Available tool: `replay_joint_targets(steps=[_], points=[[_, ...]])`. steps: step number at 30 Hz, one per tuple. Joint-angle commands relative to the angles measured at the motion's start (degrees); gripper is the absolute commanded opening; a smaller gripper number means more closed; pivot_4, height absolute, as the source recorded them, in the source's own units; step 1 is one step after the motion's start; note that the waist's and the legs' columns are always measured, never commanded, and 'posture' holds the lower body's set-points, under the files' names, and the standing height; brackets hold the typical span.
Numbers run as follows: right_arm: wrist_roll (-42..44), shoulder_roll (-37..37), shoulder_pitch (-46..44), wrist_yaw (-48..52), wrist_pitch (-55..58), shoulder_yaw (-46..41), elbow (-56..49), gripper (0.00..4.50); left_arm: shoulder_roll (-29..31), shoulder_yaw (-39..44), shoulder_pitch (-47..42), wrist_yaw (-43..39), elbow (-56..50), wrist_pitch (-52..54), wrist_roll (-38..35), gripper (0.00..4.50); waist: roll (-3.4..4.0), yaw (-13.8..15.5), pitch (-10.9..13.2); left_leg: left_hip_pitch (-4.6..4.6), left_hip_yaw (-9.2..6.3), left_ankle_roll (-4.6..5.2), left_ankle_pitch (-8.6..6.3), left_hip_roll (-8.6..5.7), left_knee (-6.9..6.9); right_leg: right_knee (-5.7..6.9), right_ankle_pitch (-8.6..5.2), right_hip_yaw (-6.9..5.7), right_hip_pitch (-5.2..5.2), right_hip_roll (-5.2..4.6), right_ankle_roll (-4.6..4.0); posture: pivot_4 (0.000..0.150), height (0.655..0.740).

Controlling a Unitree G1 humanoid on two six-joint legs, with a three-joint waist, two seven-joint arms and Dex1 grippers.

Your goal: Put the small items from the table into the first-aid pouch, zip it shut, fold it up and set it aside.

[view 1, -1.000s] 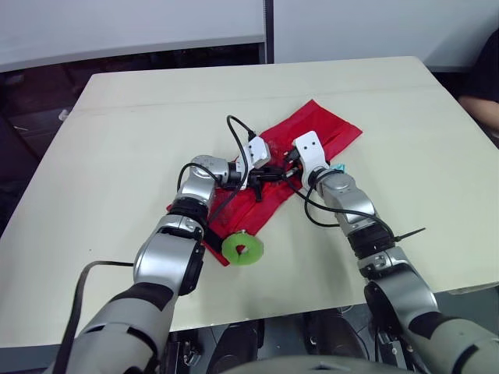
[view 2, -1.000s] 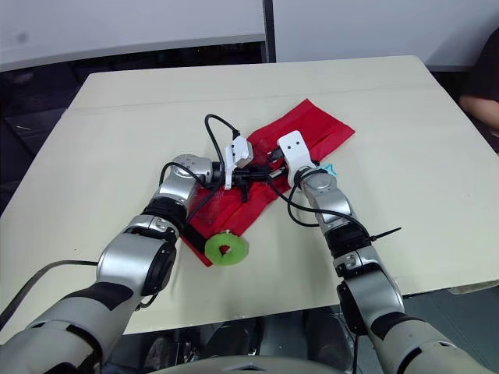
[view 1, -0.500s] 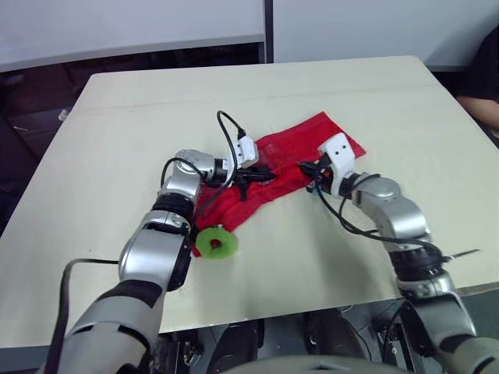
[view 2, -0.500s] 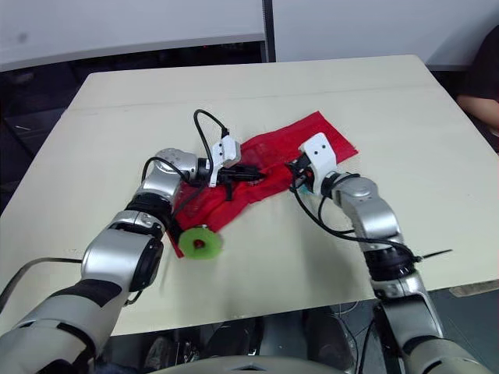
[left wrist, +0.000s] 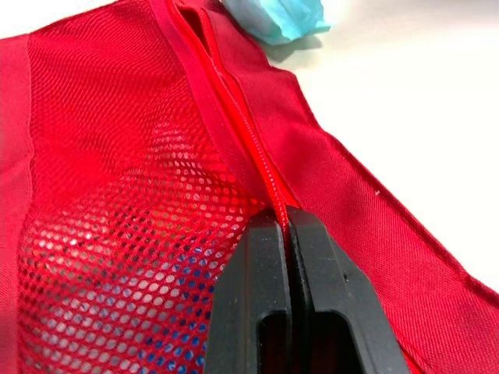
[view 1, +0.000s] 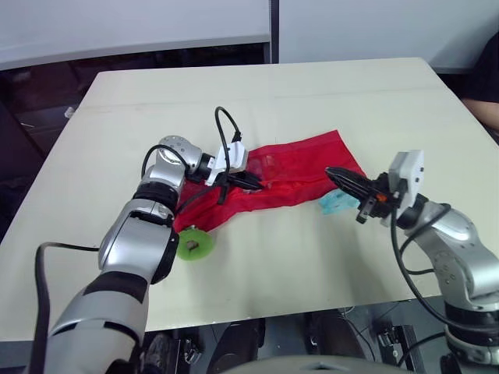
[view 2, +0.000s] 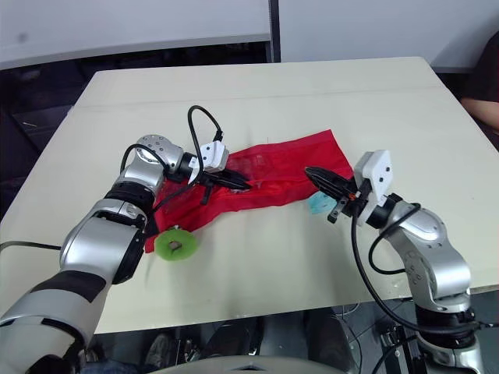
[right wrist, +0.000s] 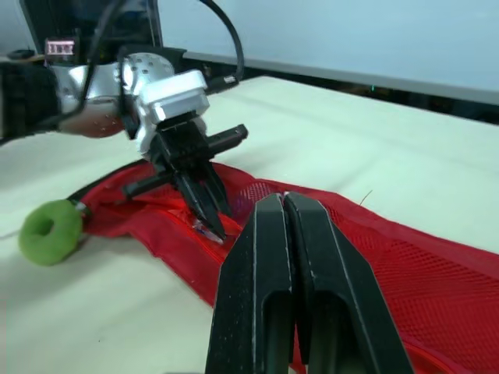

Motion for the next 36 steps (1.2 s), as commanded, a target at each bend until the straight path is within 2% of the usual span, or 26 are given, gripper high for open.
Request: replay_joint_targets(steps=[1,4,5,9,12,14,15,20,23,27,31,34,36], points=[[2.58,-1.95,1.93,0.57,-2.17,-3.63,-2.99,0.06,1.78,0.77,-2.63,0.55,2.43,-6.02,3.63,0.0,0.0,-0.02,0.0,0.01,0.04,0.0,0.0,0.01,0.0,0.0,0.0,0.02,0.0,0.02,0.0,0.15,0.7368],[3.06,-3.81,3.26,0.67,-3.24,-4.93,-3.21,0.06,1.14,2.92,-3.51,1.76,3.68,-4.48,3.41,0.0,0.0,0.37,0.0,0.04,0.07,0.01,0.0,0.01,0.01,0.04,0.0,0.03,0.01,0.03,0.0,0.15,0.7368],[3.95,-4.19,3.43,0.46,-3.22,-5.68,-3.55,0.0,1.09,3.43,-3.51,1.51,3.7,-4.44,3.29,0.62,-0.01,0.4,0.0,0.04,0.07,0.01,0.0,0.0,0.01,0.04,0.0,0.03,0.02,0.03,0.0,0.15,0.7368],[7.89,-5.55,4.36,-0.71,-2.0,-8.18,-6.24,0.0,1.14,5.78,-2.73,-0.51,2.63,-2.67,1.98,2.15,-0.01,0.42,0.01,0.04,0.06,0.01,0.0,0.01,0.02,0.03,0.0,0.02,0.02,0.03,0.0,0.15,0.7368],[9.11,-7.3,5.94,-1.4,-1.45,-8.78,-8.19,0.0,0.78,7.77,-1.87,0.82,0.69,-0.64,0.98,3.58,-0.01,0.45,0.01,0.03,0.03,0.01,0.0,0.01,0.03,0.02,0.0,0.0,0.06,0.03,0.01,0.15,0.7368],[9.95,-8.13,6.51,-2.43,-0.97,-9.11,-9.27,0.0,0.05,8.78,-0.66,3.52,-2.08,1.88,0.49,4.39,-0.02,0.51,0.01,0.04,0.04,0.01,0.0,0.01,0.03,0.03,0.0,0.0,0.07,0.02,0.01,0.15,0.7368],[10.53,-8.52,6.69,-2.91,-0.73,-9.31,-9.75,0.0,-0.38,8.94,0.45,4.48,-4.21,2.97,0.42,4.46,-0.01,0.51,0.01,0.04,0.03,0.01,0.0,0.02,0.05,0.03,0.0,0.0,0.08,0.03,0.01,0.15,0.7368],[14.7,-10.1,7.23,-4.71,0.28,-11.6,-11.23,0.0,-2.57,6.71,8.36,13.47,-19.46,10.0,4.1,4.46,-0.01,0.56,0.01,0.08,0.03,0.01,0.0,0.03,0.04,0.03,0.0,0.04,0.11,0.01,0.01,0.15,0.7368],[14.92,-13.17,10.96,-2.55,0.0,-15.31,-11.2,0.0,-5.23,4.46,12.4,20.71,-28.13,15.38,7.53,4.46,-0.02,0.92,0.01,0.06,0.04,0.01,0.0,0.03,0.04,0.02,0.0,0.04,0.11,0.01,0.01,0.15,0.7368],[16.13,-15.9,14.58,-0.63,-0.39,-19.52,-10.71,0.0,-10.32,3.12,14.55,32.14,-31.33,20.73,11.09,4.46,-0.03,1.76,0.02,0.08,0.06,0.03,0.0,0.02,0.09,0.01,0.03,0.05,0.19,0.01,0.06,0.15,0.7368],[16.32,-15.96,16.12,-1.21,-0.95,-21.12,-11.23,0.0,-12.49,0.31,15.97,39.57,-33.84,21.68,15.96,3.33,-0.03,2.06,0.02,0.3,0.11,0.04,0.0,0.02,0.07,-0.01,0.05,0.1,0.37,0.02,0.09,0.15,0.7368],[16.15,-15.34,17.58,-1.64,-1.57,-21.53,-12.05,0.0,-13.4,-0.16,17.09,42.06,-36.19,23.43,16.42,1.87,-0.03,2.13,0.02,0.34,0.13,0.04,0.0,0.04,0.04,-0.02,0.05,0.12,0.39,0.02,0.09,0.15,0.7368],[15.95,-15.06,18.75,-1.61,-2.26,-21.83,-12.26,0.0,-12.85,-1.1,17.78,42.79,-37.6,21.7,17.35,1.06,-0.03,2.19,0.02,0.33,0.12,0.04,0.0,0.04,0.04,-0.02,0.05,0.12,0.38,0.02,0.09,0.15,0.7368]])
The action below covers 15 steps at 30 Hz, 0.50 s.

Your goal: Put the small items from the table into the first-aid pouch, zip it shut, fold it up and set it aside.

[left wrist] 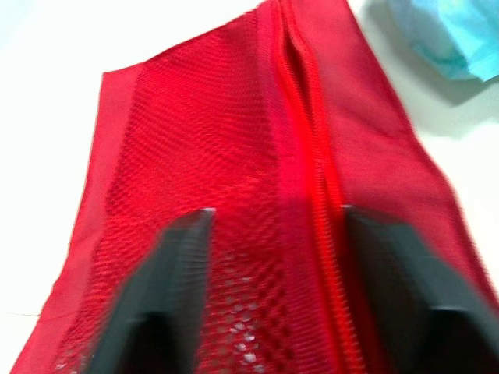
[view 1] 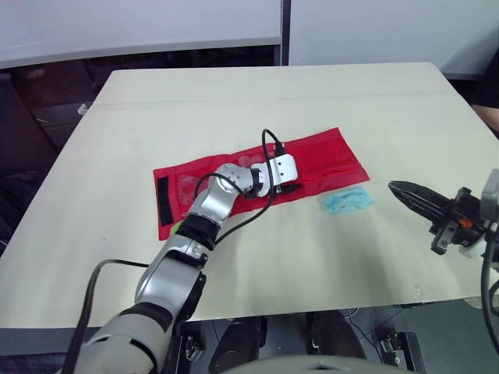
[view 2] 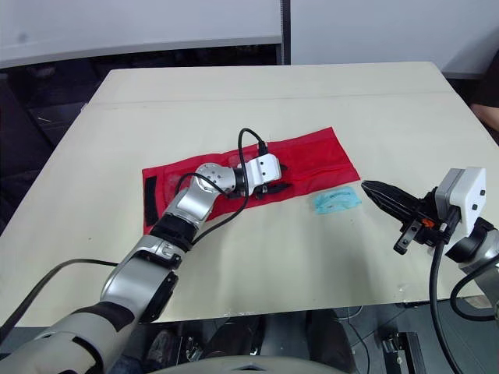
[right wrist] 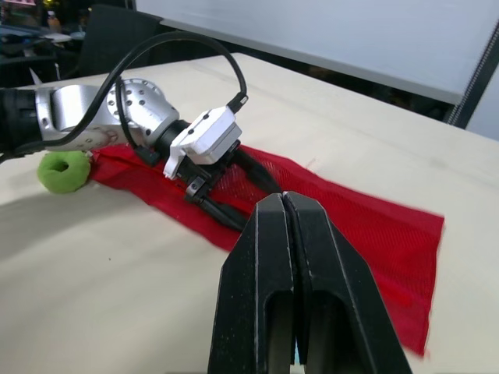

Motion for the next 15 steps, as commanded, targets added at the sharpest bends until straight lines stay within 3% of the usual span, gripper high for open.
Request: replay_joint_targets(steps=[1,2,7,13,15], points=[[0.56,0.43,1.53,0.07,-2.3,-2.42,-2.01,0.0,0.93,-1.06,0.77,1.48,-5.11,-1.93,0.66,0.56,0.0,0.04,0.0,0.01,0.0,0.0,0.0,0.0,0.0,0.0,0.0,0.0,0.01,0.0,0.0,0.15,0.7368],[0.58,0.44,1.92,0.37,-2.67,-2.76,-1.75,0.0,1.21,-1.35,1.38,0.31,-6.0,-2.68,-0.16,0.02,0.0,0.04,0.0,0.02,0.01,0.0,0.0,0.0,0.0,-0.01,0.0,0.01,0.02,-0.01,0.0,0.15,0.7368],[2.81,0.21,3.65,3.2,-4.26,-5.6,-0.22,0.0,4.29,-1.25,2.81,-9.13,-7.8,-6.61,-6.13,0.02,0.0,0.13,0.0,0.15,0.02,0.0,0.0,0.01,-0.04,-0.05,0.0,0.01,0.13,-0.01,0.0,0.15,0.7368],[4.18,-1.82,8.03,9.33,-4.32,-10.1,2.66,0.0,12.05,-1.17,2.76,-30.63,-4.4,-15.45,-16.0,0.02,0.02,0.07,0.01,0.57,0.0,0.08,-0.05,0.06,-0.22,-0.3,-0.01,-0.04,0.6,0.02,0.0,0.15,0.7368],[2.9,-2.76,9.25,10.72,-4.75,-10.06,3.28,0.63,13.04,-0.77,1.2,-32.37,-1.25,-17.75,-16.39,0.0,0.03,0.1,0.01,0.59,0.0,0.23,-0.13,0.06,-0.21,-0.32,-0.01,-0.06,0.64,0.02,0.0,0.15,0.7368]])
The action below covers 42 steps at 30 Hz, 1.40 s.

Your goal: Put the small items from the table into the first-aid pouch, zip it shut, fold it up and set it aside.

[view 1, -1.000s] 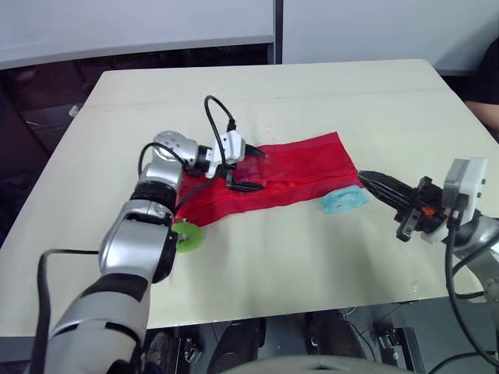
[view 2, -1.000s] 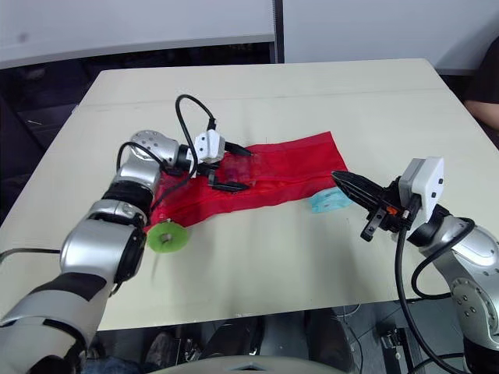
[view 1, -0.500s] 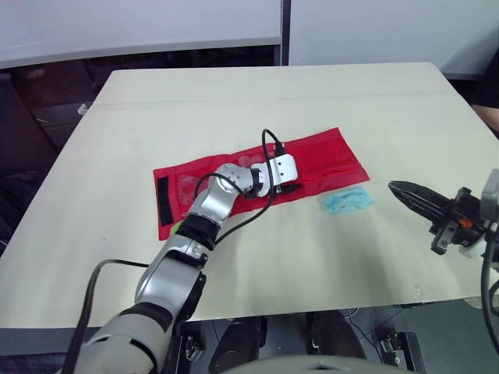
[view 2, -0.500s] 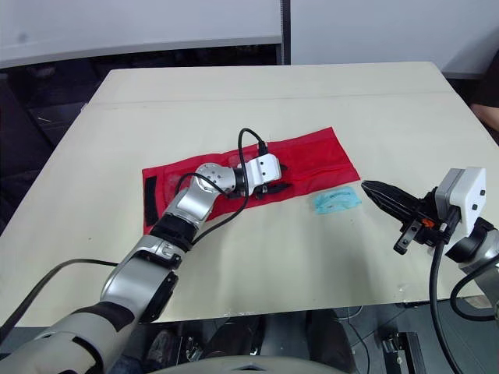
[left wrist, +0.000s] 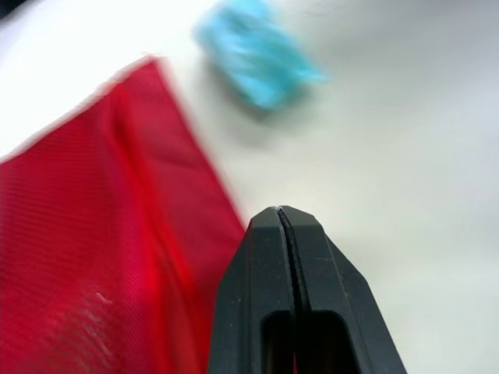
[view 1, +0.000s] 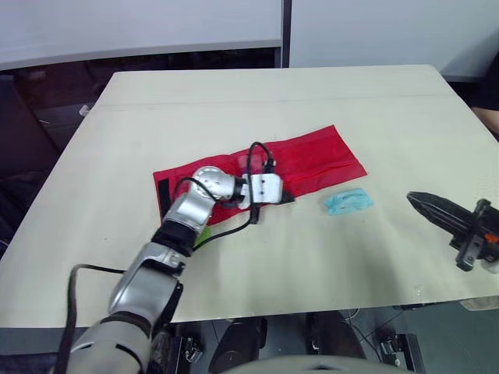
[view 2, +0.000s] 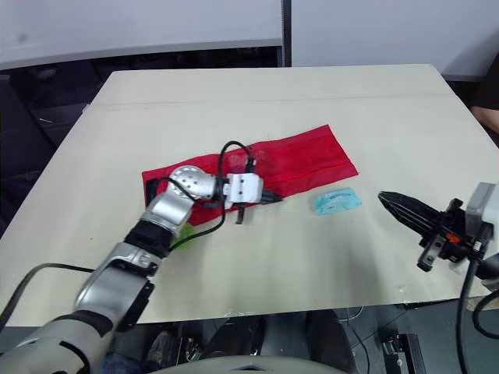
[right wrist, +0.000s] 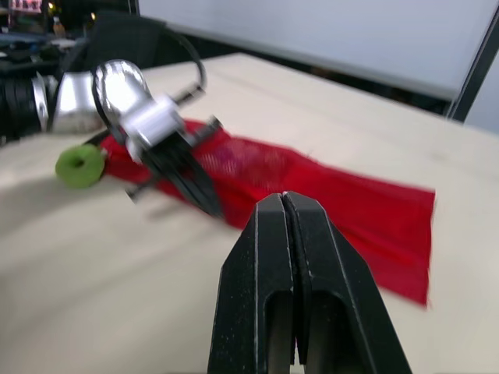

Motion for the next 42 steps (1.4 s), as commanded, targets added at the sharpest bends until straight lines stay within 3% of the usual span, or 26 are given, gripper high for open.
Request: replay_joint_targets(steps=[1,2,3,4,8,9,15,24,31,38,41,42], points=[[-0.51,-0.85,0.15,1.32,-1.55,-1.44,-0.32,0.9,-0.25,1.81,-3.06,-2.01,3.41,-3.39,-2.44,0.0,0.0,0.08,0.0,0.0,0.0,0.03,-0.02,0.0,0.0,-0.02,0.0,-0.01,0.01,0.0,0.0,0.15,0.7368],[-0.43,-0.71,-0.02,1.03,-1.59,-1.26,-0.3,1.18,-0.59,2.41,-3.64,-1.47,4.23,-3.45,-2.75,0.0,-0.02,0.33,0.01,0.02,-0.01,0.07,-0.04,0.0,0.02,-0.03,0.0,-0.02,0.06,-0.01,0.0,0.15,0.7368],[-0.58,-0.42,-0.28,0.41,-1.63,-0.82,-0.65,1.95,-1.47,3.77,-3.47,-0.29,3.35,-1.8,-4.46,0.0,-0.02,0.36,0.01,-0.04,-0.08,0.09,-0.05,-0.01,0.07,-0.08,0.01,-0.11,0.08,-0.01,0.02,0.15,0.7368],[-0.65,-0.19,-0.38,-0.01,-1.64,-0.51,-1.01,2.16,-2.16,4.83,-3.08,0.88,2.26,-0.41,-5.75,0.0,-0.01,0.38,0.01,-0.05,-0.09,0.09,-0.05,-0.01,0.08,-0.08,0.02,-0.13,0.08,-0.01,0.04,0.15,0.7368],[-0.62,0.54,0.07,-1.46,-1.6,0.15,-2.76,4.31,-3.39,8.84,2.32,8.93,-9.35,10.1,-8.82,0.0,0.0,0.05,0.0,-0.04,-0.08,0.05,-0.03,0.0,0.08,-0.18,0.02,-0.09,0.12,-0.03,0.05,0.15,0.7368],[-0.39,0.68,-0.14,-1.96,-1.52,0.27,-3.11,4.46,-3.28,9.63,4.35,11.59,-13.07,12.86,-8.62,0.0,0.01,-0.16,0.0,-0.03,-0.07,0.01,-0.01,0.01,0.07,-0.19,0.02,-0.05,0.12,-0.04,0.05,0.15,0.7368],[2.58,0.25,-4.06,-3.79,-0.86,1.67,-2.68,4.46,-3.24,13.57,17.53,30.98,-35.65,30.44,-3.32,0.0,0.05,-0.12,-0.01,0.04,0.01,0.05,-0.03,0.08,0.02,-0.23,0.03,0.1,0.12,-0.04,0.06,0.15,0.7368],[6.4,-1.95,-9.12,-2.84,0.99,3.81,-1.13,4.46,-2.21,14.5,35.93,45.79,-57.34,45.36,6.42,0.0,0.13,1.58,0.03,0.04,0.01,0.15,-0.09,0.07,-0.03,-0.63,0.17,0.07,0.27,-0.03,0.18,0.15,0.7368],[6.46,-3.39,-12.51,-1.59,1.58,7.39,-0.12,4.46,-2.3,15.32,38.17,50.41,-60.84,49.37,8.08,0.0,0.17,1.65,0.05,0.11,-0.04,0.2,-0.13,0.07,-0.03,-0.69,0.17,-0.06,0.43,-0.02,0.18,0.15,0.7368],[4.88,-2.95,-14.47,-2.06,1.19,9.6,0.47,4.46,-1.9,14.16,33.73,53.3,-56.19,49.47,9.92,0.0,0.18,1.71,0.06,0.09,-0.06,0.19,-0.12,0.07,-0.04,-0.71,0.17,-0.09,0.43,-0.05,0.17,0.15,0.7368],[4.6,-2.78,-15.32,-2.63,1.26,10.41,0.3,4.5,-2.11,14.1,31.09,52.73,-53.13,48.85,8.93,0.75,0.18,1.62,0.06,0.11,-0.05,0.2,-0.12,0.06,-0.04,-0.73,0.17,-0.09,0.46,-0.04,0.18,0.15,0.7368],[4.45,-2.65,-15.27,-2.77,1.15,10.6,0.17,4.5,-1.71,13.85,30.65,52.55,-52.6,47.66,9.11,1.24,0.18,1.59,0.07,0.1,-0.05,0.19,-0.12,0.07,-0.04,-0.73,0.17,-0.09,0.45,-0.04,0.18,0.15,0.7368]])
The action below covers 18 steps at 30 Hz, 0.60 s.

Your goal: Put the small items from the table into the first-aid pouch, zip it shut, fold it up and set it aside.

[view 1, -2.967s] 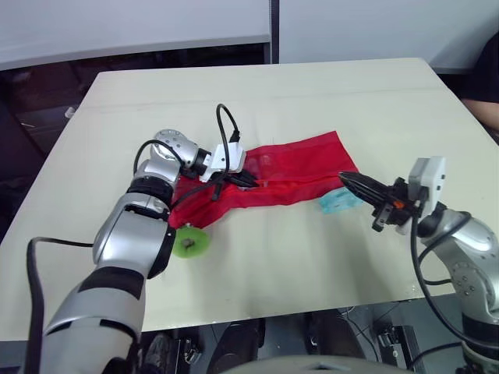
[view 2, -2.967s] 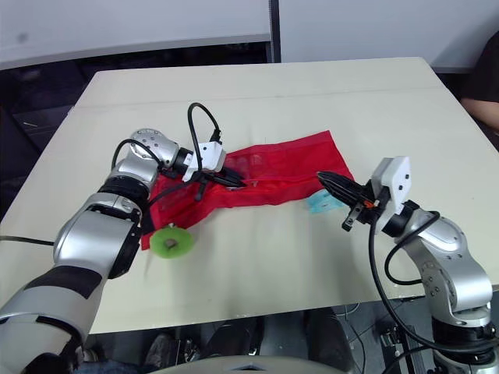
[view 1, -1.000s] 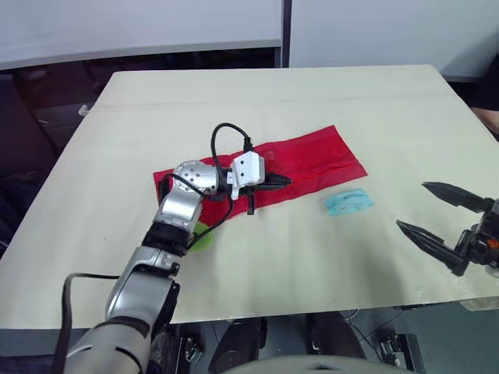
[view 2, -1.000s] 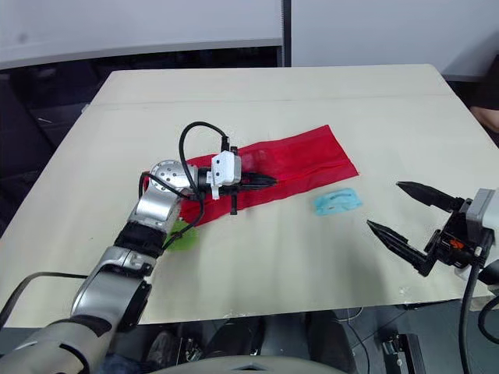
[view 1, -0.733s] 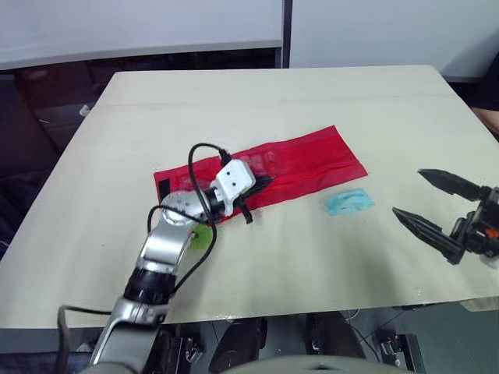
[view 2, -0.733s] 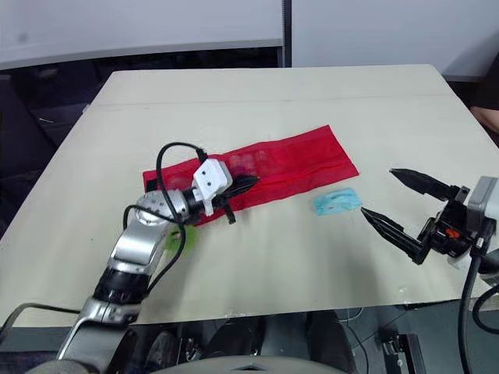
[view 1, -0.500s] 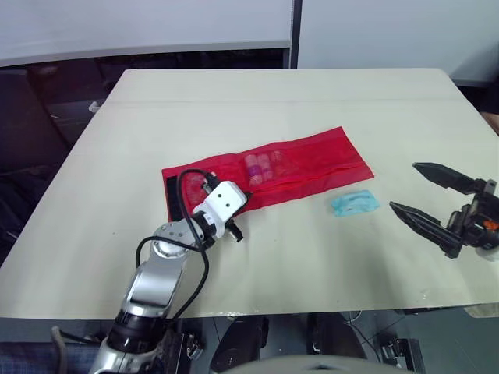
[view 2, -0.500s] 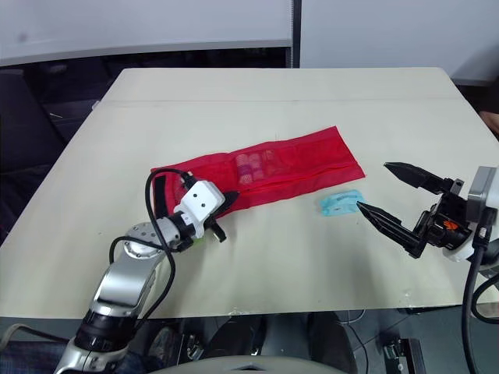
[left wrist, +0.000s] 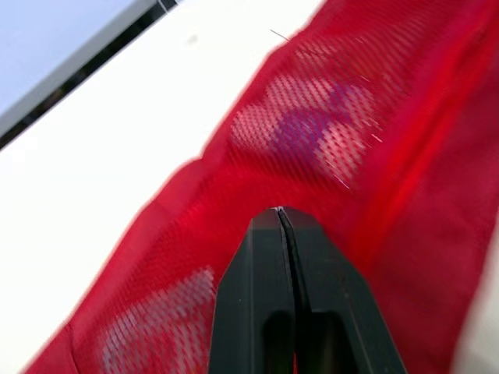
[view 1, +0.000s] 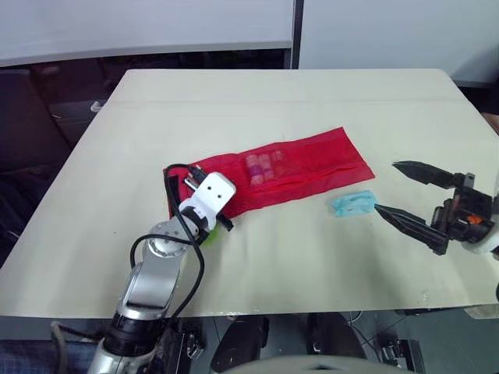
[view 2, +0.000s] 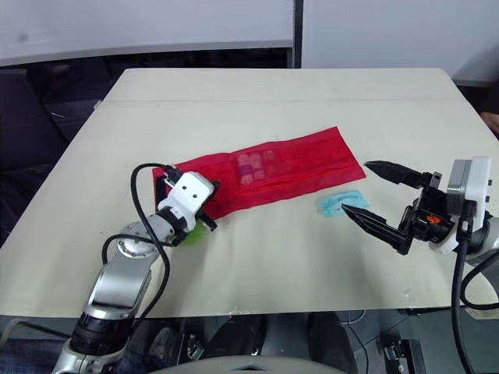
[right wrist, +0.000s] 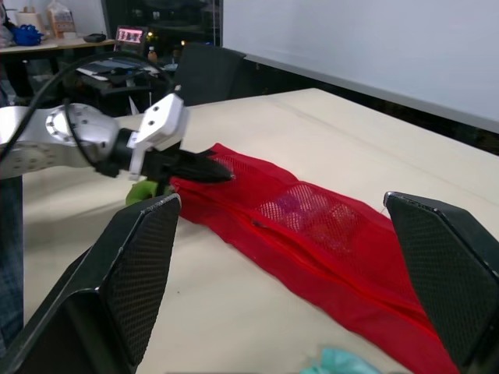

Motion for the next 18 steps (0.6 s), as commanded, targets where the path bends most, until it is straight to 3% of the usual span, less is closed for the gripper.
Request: replay_joint_targets(steps=[1,6,7,12,16,18], points=[[-0.18,0.15,-0.62,-0.7,-0.74,-0.27,-1.05,4.5,1.23,-0.26,-1.53,-0.3,0.92,-3.92,0.33,1.67,0.0,-0.04,0.0,-0.01,-0.01,-0.01,0.01,0.0,0.0,-0.01,0.0,-0.01,0.0,0.0,0.0,0.15,0.7368],[-0.57,0.48,0.46,-1.17,-0.9,-0.56,-1.92,4.5,1.21,-0.59,1.0,-1.79,-0.73,-5.67,-1.37,4.2,0.01,-0.12,0.01,-0.01,0.03,-0.11,0.06,0.01,-0.01,-0.07,0.0,0.06,-0.01,-0.09,0.0,0.15,0.7368],[-0.56,0.52,0.54,-1.27,-0.9,-0.66,-2.02,4.5,1.08,-0.68,1.21,-1.73,-0.53,-5.64,-1.31,4.41,0.02,-0.11,0.01,-0.01,0.03,-0.11,0.05,0.01,-0.01,-0.08,0.01,0.06,-0.01,-0.09,0.0,0.15,0.7368],[-0.33,0.7,0.82,-1.73,-0.85,-0.99,-2.38,4.5,1.67,-2.59,1.59,-2.52,0.42,-5.17,-0.65,4.41,0.02,0.01,0.01,-0.01,0.01,0.08,-0.05,0.01,0.0,-0.09,0.0,0.03,0.01,-0.08,0.0,0.15,0.7368],[-0.51,0.84,0.55,-1.9,-0.97,-0.59,-2.06,4.5,2.45,-4.09,-3.16,-5.05,8.59,-7.52,-1.13,4.41,0.03,0.02,0.02,-0.01,-0.01,0.08,-0.05,0.0,-0.01,-0.11,0.0,-0.01,0.02,-0.03,0.0,0.15,0.7368],[-0.52,0.89,0.32,-2.01,-0.99,-0.34,-2.01,4.5,3.0,-5.12,-4.63,-6.43,11.01,-9.36,-1.12,3.91,0.03,-0.04,0.02,-0.01,-0.04,0.08,-0.05,0.0,0.0,-0.11,0.0,-0.05,0.02,0.0,0.0,0.15,0.7368]])
